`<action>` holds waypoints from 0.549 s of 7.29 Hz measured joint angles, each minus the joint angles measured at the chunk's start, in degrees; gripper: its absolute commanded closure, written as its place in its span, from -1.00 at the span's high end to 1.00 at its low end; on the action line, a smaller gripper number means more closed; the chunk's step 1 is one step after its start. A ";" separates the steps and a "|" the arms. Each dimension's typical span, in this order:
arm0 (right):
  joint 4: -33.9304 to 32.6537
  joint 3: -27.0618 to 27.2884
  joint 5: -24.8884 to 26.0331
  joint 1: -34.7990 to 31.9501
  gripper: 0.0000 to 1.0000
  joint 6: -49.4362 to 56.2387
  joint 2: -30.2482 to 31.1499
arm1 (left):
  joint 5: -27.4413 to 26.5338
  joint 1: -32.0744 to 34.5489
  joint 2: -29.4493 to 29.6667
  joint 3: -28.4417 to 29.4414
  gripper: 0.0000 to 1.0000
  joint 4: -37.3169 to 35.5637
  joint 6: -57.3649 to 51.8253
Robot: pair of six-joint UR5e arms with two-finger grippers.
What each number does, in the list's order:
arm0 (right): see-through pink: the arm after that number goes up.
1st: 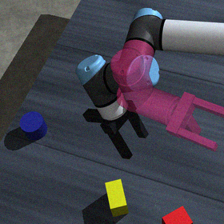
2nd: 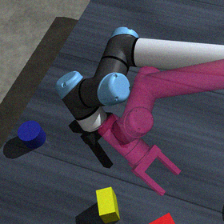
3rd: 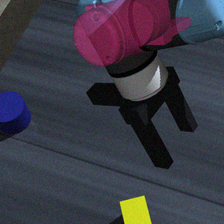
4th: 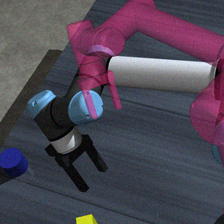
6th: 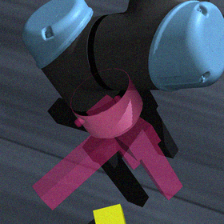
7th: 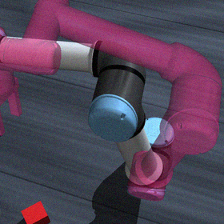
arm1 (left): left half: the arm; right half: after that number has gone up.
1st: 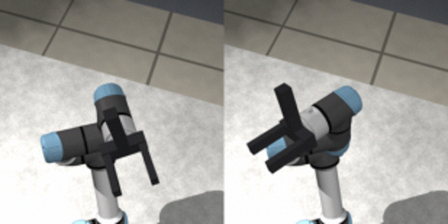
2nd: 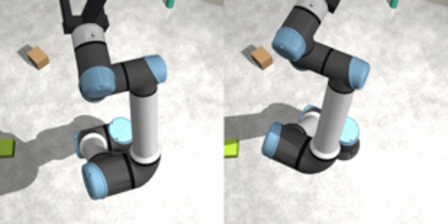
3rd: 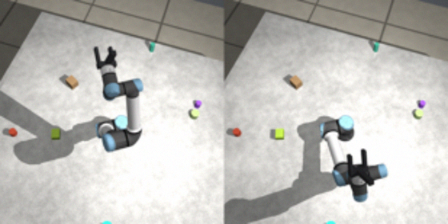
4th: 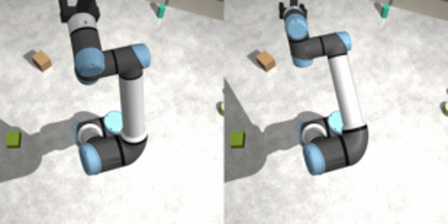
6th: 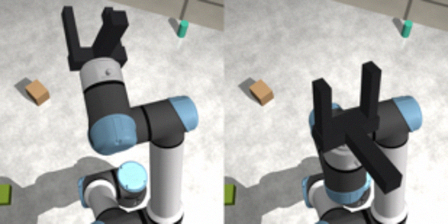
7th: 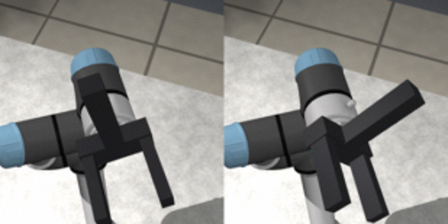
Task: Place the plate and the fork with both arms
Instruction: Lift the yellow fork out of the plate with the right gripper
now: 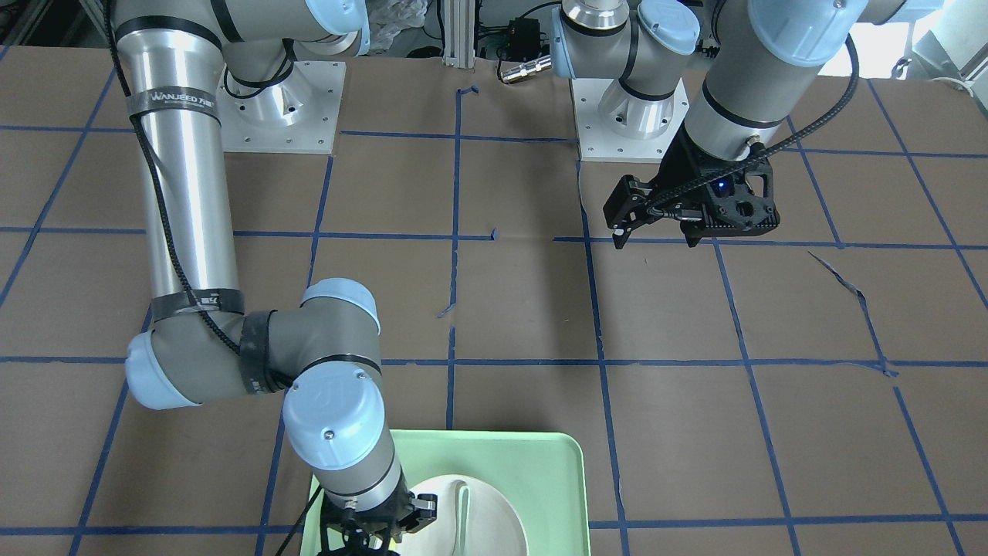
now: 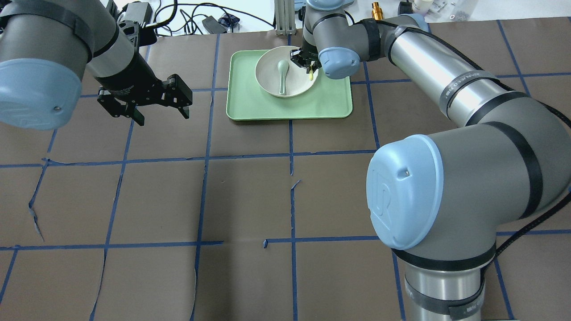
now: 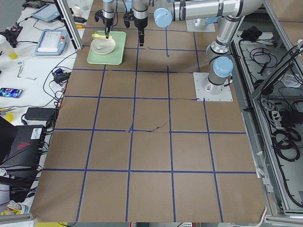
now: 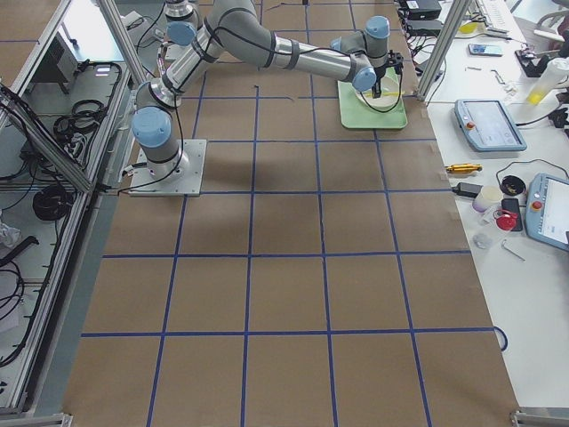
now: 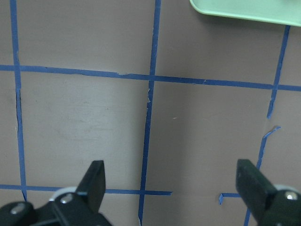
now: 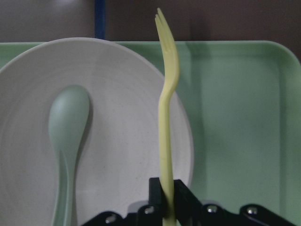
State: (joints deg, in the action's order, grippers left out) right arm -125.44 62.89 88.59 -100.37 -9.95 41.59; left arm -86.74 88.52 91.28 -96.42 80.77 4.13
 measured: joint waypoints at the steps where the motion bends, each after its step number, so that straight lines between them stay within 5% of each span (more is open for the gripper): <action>1: 0.01 0.45 -0.02 1.32 -0.74 2.15 0.04 | -0.01 0.04 -0.03 0.00 1.00 0.00 0.00; 2: 0.00 1.50 -0.02 2.24 -0.67 3.34 -0.05 | -0.03 0.07 -0.07 0.00 1.00 0.00 0.00; 3: -0.04 2.78 0.04 2.87 -0.04 4.16 -0.05 | -0.09 0.07 -0.09 0.00 1.00 0.00 0.00; 4: -0.06 3.62 0.02 3.37 0.99 4.69 0.00 | -0.14 0.08 -0.08 0.00 1.00 0.00 0.00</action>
State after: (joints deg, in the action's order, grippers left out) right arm -125.50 66.50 88.61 -97.00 -5.27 41.59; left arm -86.88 88.59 91.20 -96.42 80.77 4.13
